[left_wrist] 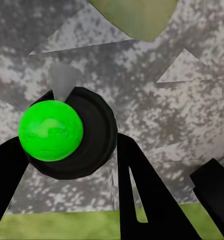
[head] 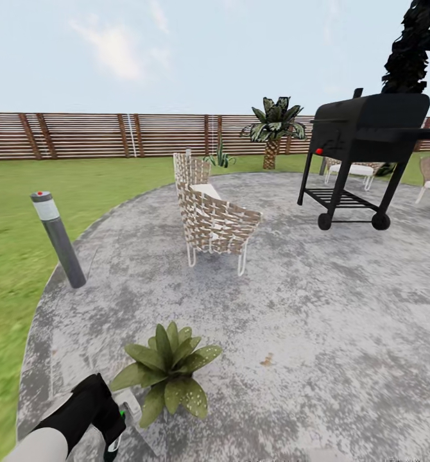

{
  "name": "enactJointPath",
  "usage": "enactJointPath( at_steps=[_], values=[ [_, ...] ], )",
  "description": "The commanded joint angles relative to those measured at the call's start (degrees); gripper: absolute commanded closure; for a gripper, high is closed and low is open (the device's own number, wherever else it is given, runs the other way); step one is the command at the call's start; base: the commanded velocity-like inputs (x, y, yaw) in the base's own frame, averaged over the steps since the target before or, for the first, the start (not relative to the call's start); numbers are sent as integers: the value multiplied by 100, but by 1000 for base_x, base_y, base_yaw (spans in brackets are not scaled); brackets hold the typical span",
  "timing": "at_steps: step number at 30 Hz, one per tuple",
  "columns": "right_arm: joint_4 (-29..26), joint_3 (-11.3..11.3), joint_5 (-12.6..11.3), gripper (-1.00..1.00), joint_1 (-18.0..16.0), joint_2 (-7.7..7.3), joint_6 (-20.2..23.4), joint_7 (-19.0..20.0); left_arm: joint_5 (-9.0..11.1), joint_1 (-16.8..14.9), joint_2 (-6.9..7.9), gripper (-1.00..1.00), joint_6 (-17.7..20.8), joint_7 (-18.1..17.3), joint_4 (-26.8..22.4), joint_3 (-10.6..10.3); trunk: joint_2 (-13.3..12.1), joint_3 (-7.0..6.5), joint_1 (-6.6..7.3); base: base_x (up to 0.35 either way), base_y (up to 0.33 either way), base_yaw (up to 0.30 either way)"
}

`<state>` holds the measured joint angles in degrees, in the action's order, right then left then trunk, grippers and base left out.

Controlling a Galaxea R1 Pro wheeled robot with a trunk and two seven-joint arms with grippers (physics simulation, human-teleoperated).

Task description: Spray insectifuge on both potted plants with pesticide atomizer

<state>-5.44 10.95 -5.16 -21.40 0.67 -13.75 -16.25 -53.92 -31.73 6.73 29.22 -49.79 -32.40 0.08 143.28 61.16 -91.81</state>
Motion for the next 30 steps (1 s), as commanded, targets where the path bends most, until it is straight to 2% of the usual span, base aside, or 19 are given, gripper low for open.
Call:
enactJointPath(
  at_steps=[1,8,14,16,20,22,30],
  values=[
    [8,48,-55,-100,-5,2,-23,-19,-20,0,-1,100,33,-34,-12,1,2,5,1,-23,-19,-244],
    [8,48,-55,-100,-5,3,-15,-19,-27,9,2,100,39,-27,-12,1,2,5,1,-238,-73,-258],
    [8,48,-55,-100,-5,3,-14,-19,-23,9,19,100,48,-31,-19,31,2,5,1,-189,240,-103],
    [8,51,-55,-100,-5,3,-14,-19,-26,9,26,100,49,-12,-21,128,2,5,1,-20,305,-6],
    [8,53,-55,-100,-5,3,-14,-19,-26,9,46,100,49,237,-21,203,2,5,1,-5,110,-2],
    [9,51,-55,-100,-5,3,-14,-19,-23,9,16,100,53,397,-21,207,2,5,1,-1,13,0],
    [14,54,-55,-100,-5,3,-14,-19,-81,8,-167,100,61,607,-43,221,2,5,1,0,1,0]
  ],
)
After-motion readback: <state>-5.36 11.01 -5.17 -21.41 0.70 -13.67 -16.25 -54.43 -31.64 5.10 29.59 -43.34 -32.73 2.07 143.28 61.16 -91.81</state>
